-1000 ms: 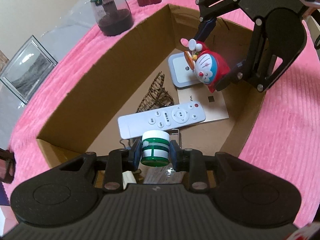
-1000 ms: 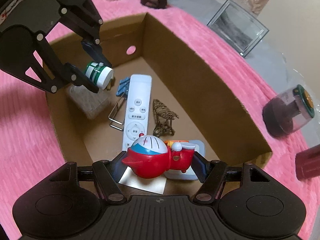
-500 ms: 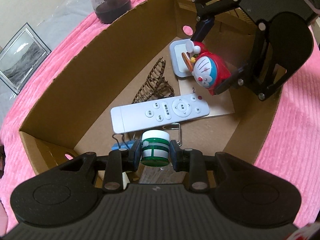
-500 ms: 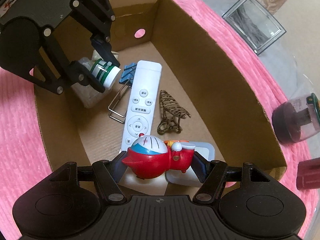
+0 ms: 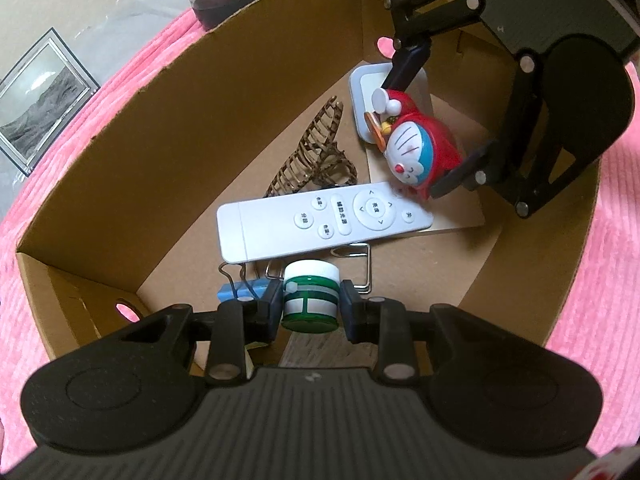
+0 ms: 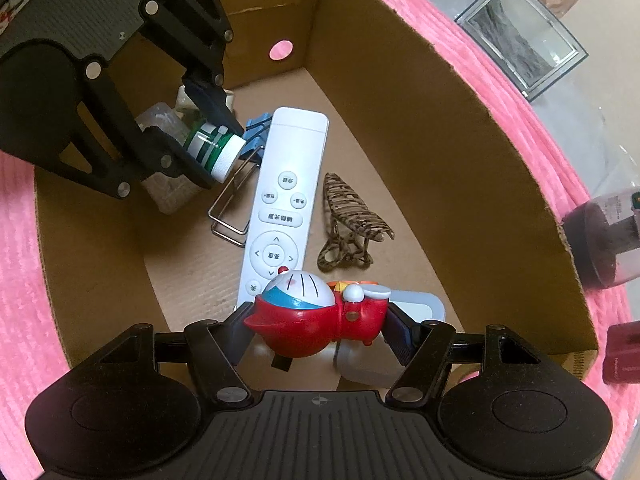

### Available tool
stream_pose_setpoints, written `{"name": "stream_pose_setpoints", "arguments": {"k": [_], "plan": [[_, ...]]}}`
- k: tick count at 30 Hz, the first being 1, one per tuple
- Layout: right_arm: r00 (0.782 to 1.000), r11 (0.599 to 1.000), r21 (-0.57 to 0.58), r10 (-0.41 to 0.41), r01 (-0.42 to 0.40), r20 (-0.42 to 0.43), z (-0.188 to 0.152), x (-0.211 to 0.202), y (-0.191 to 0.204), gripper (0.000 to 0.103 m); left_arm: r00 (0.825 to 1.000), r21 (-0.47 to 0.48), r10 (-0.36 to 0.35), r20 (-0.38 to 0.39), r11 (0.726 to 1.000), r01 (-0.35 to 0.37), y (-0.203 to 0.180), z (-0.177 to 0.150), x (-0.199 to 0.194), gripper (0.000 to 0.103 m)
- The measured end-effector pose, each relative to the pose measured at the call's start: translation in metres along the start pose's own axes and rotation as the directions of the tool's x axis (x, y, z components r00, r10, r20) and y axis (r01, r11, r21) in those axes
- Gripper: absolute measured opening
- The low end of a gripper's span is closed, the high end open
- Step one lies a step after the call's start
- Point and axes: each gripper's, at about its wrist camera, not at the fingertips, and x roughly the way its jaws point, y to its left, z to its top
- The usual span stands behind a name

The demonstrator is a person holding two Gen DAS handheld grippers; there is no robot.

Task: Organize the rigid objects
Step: 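Open the right tool to release the figure while the left tool releases the pill bottle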

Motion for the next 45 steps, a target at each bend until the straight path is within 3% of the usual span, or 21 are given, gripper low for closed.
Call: {"name": "stream_pose_setpoints", "arguments": {"k": [31,37,41,45], "plan": [[1.000,1.000,0.000,0.014,-0.014,0.025,-0.005,0.006,-0.002,0.065,1.000,0.001,-0.008,-0.018,1.000,0.008,-0.001,0.001,0.007,0.026],[0.999,1.000,-0.017,0.002,-0.001,0.033,-0.005,0.003,0.001,0.065,1.000,-0.005,-0.011,-0.011,1.000,0.011,0.001,0.001,0.005,0.034],[0.999,1.000,-0.023,-0.004,0.005,0.033,-0.006,0.002,0.003,0.065,1.000,-0.006,-0.003,-0.005,1.000,0.003,0.000,0.000,0.003,0.047],[0.999,1.000,-0.021,-0.012,0.013,0.038,-0.007,-0.001,0.003,0.065,1.000,-0.005,-0.001,-0.001,1.000,0.001,0.001,0.000,0.001,0.049]]}}
